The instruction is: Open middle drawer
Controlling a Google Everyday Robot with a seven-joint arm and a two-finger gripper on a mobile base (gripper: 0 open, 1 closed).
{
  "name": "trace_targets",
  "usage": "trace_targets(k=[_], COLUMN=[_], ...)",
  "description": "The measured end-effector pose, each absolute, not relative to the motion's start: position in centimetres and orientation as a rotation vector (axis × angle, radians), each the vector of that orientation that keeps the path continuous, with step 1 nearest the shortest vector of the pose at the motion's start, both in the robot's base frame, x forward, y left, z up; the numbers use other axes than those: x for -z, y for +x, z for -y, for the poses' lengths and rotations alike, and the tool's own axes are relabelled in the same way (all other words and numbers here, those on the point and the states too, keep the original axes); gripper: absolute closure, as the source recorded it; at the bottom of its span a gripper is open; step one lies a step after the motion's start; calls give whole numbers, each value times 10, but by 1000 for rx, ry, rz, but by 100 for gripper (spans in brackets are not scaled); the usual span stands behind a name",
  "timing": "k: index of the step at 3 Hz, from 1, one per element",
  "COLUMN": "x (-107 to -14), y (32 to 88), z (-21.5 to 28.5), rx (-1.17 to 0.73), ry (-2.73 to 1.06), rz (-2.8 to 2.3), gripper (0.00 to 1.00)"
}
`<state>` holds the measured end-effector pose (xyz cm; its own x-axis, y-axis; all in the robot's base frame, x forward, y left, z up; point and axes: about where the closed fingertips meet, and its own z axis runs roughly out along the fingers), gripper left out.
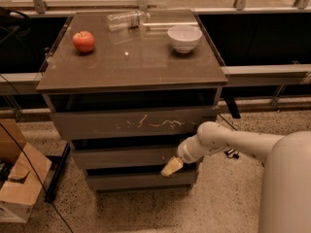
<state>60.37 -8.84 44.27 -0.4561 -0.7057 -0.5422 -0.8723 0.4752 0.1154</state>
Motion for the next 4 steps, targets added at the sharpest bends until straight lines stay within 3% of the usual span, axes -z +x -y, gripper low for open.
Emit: trace_targets(k=[3, 4], x=[-455, -448], y=[604, 601], z=[88, 79], rx=[-535, -600], ry=[-1316, -1328], rz=[-2303, -2306], gripper=[88, 78])
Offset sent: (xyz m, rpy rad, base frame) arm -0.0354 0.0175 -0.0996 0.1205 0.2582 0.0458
